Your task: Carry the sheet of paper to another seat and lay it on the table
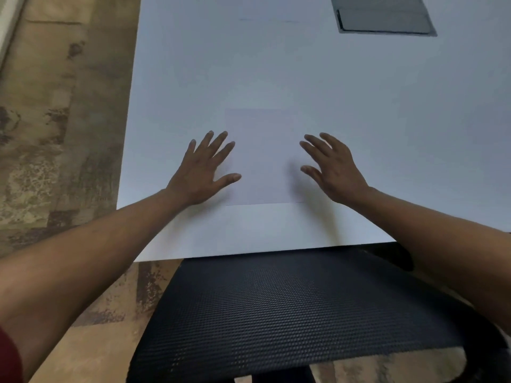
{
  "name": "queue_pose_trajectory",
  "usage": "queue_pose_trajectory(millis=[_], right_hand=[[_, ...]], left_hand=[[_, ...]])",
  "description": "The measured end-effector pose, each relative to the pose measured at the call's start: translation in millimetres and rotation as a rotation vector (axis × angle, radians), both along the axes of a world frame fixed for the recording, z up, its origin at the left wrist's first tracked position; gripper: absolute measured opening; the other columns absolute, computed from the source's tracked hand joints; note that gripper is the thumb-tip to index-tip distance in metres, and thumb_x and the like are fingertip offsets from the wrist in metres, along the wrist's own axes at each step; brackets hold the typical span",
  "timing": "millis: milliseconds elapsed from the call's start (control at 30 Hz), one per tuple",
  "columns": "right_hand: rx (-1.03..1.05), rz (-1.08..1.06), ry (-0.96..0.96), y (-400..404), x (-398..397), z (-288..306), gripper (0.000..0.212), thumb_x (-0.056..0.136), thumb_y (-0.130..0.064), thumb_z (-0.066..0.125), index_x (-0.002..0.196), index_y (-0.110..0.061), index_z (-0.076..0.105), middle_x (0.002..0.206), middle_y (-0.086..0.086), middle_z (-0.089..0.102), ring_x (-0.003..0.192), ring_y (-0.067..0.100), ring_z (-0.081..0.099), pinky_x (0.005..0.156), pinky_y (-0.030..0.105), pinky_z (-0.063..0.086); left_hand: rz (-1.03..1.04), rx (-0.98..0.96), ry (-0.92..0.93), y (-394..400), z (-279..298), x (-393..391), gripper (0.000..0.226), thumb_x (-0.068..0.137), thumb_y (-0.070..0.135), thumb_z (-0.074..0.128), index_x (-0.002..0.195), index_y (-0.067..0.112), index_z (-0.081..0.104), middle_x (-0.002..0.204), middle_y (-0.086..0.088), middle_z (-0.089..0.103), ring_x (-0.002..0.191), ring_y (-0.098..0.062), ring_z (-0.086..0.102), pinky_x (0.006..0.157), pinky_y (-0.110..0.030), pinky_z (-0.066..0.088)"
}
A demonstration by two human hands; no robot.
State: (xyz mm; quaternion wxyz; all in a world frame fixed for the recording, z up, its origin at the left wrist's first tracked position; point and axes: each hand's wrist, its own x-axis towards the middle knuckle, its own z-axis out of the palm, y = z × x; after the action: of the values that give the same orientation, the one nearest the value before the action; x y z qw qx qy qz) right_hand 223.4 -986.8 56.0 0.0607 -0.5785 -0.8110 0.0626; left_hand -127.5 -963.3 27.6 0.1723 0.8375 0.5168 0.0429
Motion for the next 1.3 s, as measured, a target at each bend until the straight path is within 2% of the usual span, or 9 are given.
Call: queue_pose_trajectory(millis=[200,367,533,700,967,1100,1300], right_hand=[[0.085,-0.058,-0.057,1.5,-28.6,67.3,0.062,0.114,-0.037,0.049,0.164,-0.004,0.037,0.173,0.016,0.036,0.162,0.043,0.027,0.129,0.058,0.022],[0.233,-0.116,-0.034,-2.1,-49.1,129.6,0.063,0.114,-0.039,0.045,0.165,-0.003,0.035,0.173,0.018,0.035,0.161,0.043,0.027,0.130,0.060,0.019],[0.352,-0.152,-0.065,-15.5,-60.0,184.6,0.067,0.114,-0.044,0.042,0.167,-0.005,0.030,0.176,0.015,0.028,0.164,0.040,0.022,0.132,0.059,0.015],[0.432,-0.121,-0.066,-35.3,-70.0,229.7,0.068,0.113,-0.047,0.040,0.168,-0.007,0.028,0.177,0.013,0.026,0.164,0.039,0.021,0.131,0.060,0.017],[0.477,-0.067,0.026,-71.6,-98.6,261.5,0.071,0.113,-0.052,0.033,0.169,-0.009,0.024,0.179,0.009,0.021,0.167,0.036,0.012,0.133,0.060,0.012],[0.492,-0.013,0.057,-80.9,-136.1,275.5,0.071,0.113,-0.052,0.032,0.169,-0.010,0.022,0.179,0.009,0.020,0.167,0.036,0.010,0.134,0.060,0.010],[0.500,0.085,0.083,-84.4,-207.8,290.7,0.073,0.112,-0.055,0.028,0.170,-0.011,0.020,0.180,0.009,0.017,0.167,0.035,0.008,0.134,0.059,0.008]], left_hand=[[0.025,0.180,0.050,5.5,67.6,14.0,0.091,0.104,0.074,0.023,0.174,0.016,0.014,0.183,-0.003,0.002,0.169,-0.030,-0.006,0.133,-0.062,-0.003],[0.011,0.332,0.104,9.8,129.4,20.1,0.093,0.104,0.076,0.012,0.174,0.015,0.006,0.183,-0.003,-0.004,0.169,-0.030,-0.010,0.132,-0.065,-0.003],[0.042,0.506,0.100,0.8,184.3,28.9,0.091,0.107,0.074,0.015,0.174,0.014,0.006,0.183,-0.004,-0.004,0.169,-0.031,-0.010,0.132,-0.067,-0.001],[0.139,0.610,0.087,-29.4,229.4,28.7,0.089,0.107,0.074,0.018,0.174,0.015,0.006,0.183,-0.004,-0.003,0.169,-0.030,-0.009,0.132,-0.066,-0.003],[0.295,0.700,0.073,-98.5,276.5,-9.5,0.090,0.106,0.074,0.019,0.173,0.014,0.008,0.183,-0.002,0.002,0.169,-0.028,-0.006,0.133,-0.064,-0.003],[0.353,0.709,0.149,-122.4,292.7,-51.1,0.091,0.106,0.073,0.023,0.174,0.015,0.006,0.183,-0.002,-0.002,0.169,-0.028,-0.009,0.132,-0.066,-0.004],[0.452,0.735,0.146,-145.0,319.8,-112.6,0.095,0.100,0.074,0.021,0.173,0.014,0.013,0.183,-0.004,0.006,0.169,-0.028,-0.004,0.132,-0.063,-0.007]])
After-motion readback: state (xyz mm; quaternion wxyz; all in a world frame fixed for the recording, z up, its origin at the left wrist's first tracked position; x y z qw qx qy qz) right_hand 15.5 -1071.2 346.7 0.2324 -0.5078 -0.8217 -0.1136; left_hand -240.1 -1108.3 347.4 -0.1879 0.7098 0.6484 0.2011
